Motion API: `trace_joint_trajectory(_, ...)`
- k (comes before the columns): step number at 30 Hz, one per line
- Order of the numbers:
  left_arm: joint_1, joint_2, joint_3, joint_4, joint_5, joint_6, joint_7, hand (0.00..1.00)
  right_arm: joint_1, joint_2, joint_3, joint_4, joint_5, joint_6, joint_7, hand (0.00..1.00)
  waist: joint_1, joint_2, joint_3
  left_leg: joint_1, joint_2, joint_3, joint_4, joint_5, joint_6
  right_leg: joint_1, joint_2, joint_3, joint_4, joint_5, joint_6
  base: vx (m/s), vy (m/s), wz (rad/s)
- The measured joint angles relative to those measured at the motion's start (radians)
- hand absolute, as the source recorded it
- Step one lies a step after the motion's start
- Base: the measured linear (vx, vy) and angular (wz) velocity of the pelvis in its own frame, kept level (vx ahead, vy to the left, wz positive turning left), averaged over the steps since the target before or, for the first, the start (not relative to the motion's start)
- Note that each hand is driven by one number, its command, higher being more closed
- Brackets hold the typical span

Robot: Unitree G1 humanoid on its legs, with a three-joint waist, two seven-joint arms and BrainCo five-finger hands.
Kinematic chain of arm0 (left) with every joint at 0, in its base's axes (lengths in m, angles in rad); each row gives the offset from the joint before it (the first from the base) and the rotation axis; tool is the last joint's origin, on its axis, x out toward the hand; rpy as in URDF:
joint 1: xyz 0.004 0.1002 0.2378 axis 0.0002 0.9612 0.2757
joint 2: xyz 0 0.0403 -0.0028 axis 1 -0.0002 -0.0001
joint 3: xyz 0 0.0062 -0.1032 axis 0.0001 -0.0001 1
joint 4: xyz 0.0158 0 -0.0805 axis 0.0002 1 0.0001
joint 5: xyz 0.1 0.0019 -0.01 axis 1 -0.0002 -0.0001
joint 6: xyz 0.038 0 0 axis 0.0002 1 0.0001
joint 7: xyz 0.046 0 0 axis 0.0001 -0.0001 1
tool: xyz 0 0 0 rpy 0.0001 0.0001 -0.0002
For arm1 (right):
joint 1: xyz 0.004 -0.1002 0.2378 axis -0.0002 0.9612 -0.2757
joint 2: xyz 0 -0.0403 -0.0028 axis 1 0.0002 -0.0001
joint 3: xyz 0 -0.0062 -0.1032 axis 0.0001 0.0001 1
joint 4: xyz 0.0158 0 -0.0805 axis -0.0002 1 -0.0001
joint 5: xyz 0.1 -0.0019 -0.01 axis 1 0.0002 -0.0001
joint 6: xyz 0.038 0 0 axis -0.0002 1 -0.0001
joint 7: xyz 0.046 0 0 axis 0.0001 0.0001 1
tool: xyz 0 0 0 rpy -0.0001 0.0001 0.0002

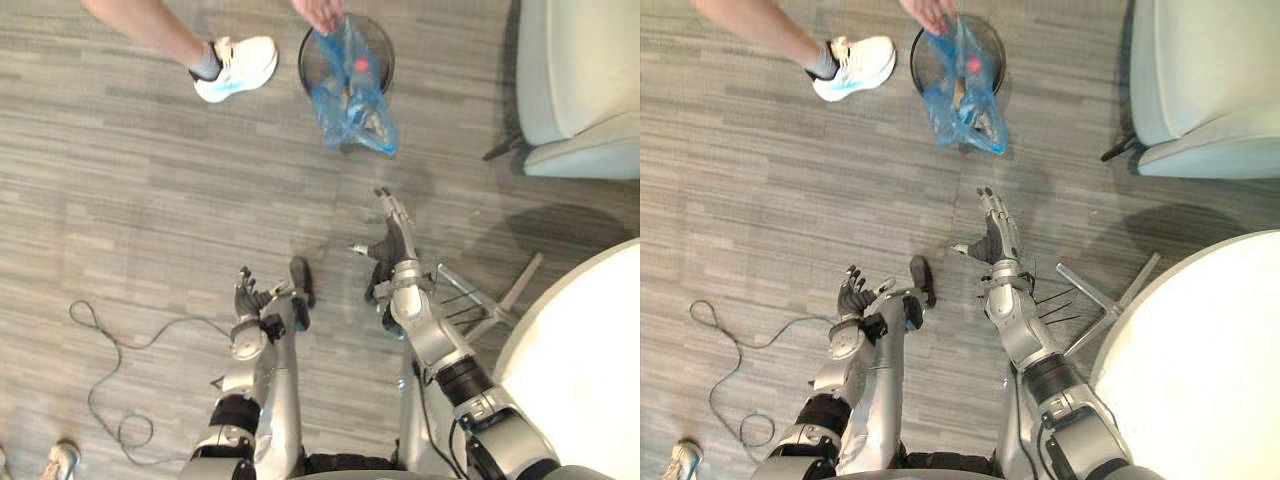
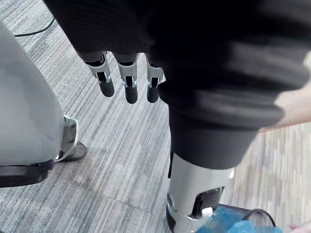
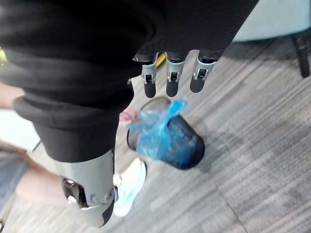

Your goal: Gather rubbish on tea table into small bin, then transfer packed bag to large trash can.

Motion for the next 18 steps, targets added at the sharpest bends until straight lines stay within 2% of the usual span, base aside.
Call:
trace_joint_trajectory(2,0.005,0.026,-0.024,0.053,0.007,0.007,-0.018,0.0,0.043,-0.001,-0.013,0.106,0.025,-0.004,0.03,0.0,-0.018,-0.006,-0.004,0.092,-0.013,-0.003,-0.079,0.022,-0.001,0.096,0.014,-0.01,-0.084,0.022,0.006,0.09,-0.004,0.06)
trace_joint_trajectory(6,0.056,0.055,-0.028,0.056,0.043,0.022,-0.044,0.0,0.133,-0.005,-0.084,0.209,0.069,-0.002,0.086,0.0,-0.029,-0.008,-0.01,0.223,-0.033,-0.004,-0.182,0.054,-0.007,0.225,0.027,-0.013,-0.189,0.049,0.021,0.12,0.009,0.03)
trace_joint_trajectory(10,0.118,0.093,-0.023,0.112,0.073,0.032,-0.073,0.0,0.204,-0.01,-0.194,0.325,0.154,-0.002,0.118,0.0,-0.051,-0.007,-0.092,0.304,-0.039,-0.005,-0.24,0.061,-0.013,0.318,0.049,-0.012,-0.277,0.073,0.035,0.13,0.018,-0.06)
trace_joint_trajectory(13,0.156,0.102,-0.018,0.137,0.078,0.042,-0.088,0.0,0.252,-0.014,-0.24,0.375,0.217,-0.002,0.124,0.0,-0.054,-0.007,-0.162,0.365,-0.043,0.008,-0.286,0.062,-0.015,0.368,0.058,0.0,-0.32,0.079,0.042,0.1,0.031,-0.11)
trace_joint_trajectory(18,0.167,0.103,-0.014,0.152,0.079,0.046,-0.108,0.0,0.281,-0.012,-0.278,0.415,0.31,-0.007,0.157,0.0,-0.073,0.011,-0.198,0.39,-0.043,-0.007,-0.296,0.064,-0.021,0.41,0.06,-0.02,-0.341,0.075,0.047,0.04,0.014,0.09)
